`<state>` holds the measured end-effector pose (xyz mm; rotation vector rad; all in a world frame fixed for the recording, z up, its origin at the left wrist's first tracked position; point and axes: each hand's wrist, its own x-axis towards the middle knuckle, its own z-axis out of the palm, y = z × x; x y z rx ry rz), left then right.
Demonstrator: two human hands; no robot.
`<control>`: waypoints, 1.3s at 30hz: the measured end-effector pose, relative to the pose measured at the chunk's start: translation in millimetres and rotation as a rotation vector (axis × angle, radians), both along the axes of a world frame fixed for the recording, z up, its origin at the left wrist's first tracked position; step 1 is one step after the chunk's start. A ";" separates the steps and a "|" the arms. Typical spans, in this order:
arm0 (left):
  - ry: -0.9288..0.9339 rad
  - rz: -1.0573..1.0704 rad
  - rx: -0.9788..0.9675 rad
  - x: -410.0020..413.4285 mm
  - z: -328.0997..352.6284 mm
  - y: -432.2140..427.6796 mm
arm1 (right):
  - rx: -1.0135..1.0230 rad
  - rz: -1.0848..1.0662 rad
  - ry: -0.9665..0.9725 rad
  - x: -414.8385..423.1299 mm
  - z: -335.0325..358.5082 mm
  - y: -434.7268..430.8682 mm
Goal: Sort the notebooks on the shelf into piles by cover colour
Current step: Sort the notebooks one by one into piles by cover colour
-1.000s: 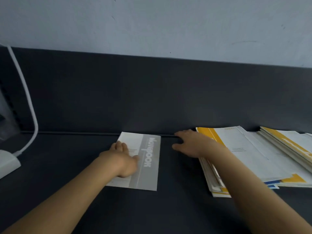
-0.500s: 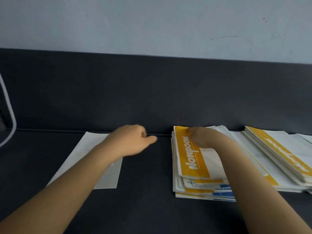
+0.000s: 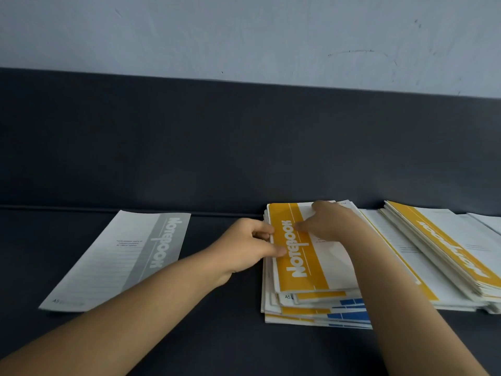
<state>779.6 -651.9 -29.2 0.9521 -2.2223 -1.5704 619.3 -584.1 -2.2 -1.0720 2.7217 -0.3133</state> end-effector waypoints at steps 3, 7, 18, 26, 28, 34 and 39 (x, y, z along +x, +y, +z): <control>0.021 0.019 0.124 2.4 3.4 -2.2 | -0.146 -0.049 -0.039 4.1 8.8 5.5; 0.138 0.086 0.402 5.6 6.8 -4.7 | -0.317 -0.118 -0.086 1.4 11.9 6.7; 0.241 0.118 0.338 12.1 7.1 -4.4 | -0.755 -0.206 -0.511 -13.6 27.1 26.9; 0.194 0.062 0.259 30.8 41.1 -32.9 | -0.868 -0.060 -0.773 11.4 17.8 3.5; 0.085 0.010 0.162 42.9 50.8 -48.9 | -0.764 -0.016 -0.458 20.6 14.3 -1.4; -0.233 -0.233 -0.068 66.6 66.3 -71.7 | -0.483 0.441 0.065 57.3 5.3 -13.6; -0.229 -0.222 -0.342 65.9 63.7 -68.7 | -0.396 0.600 -0.066 73.0 3.1 -14.2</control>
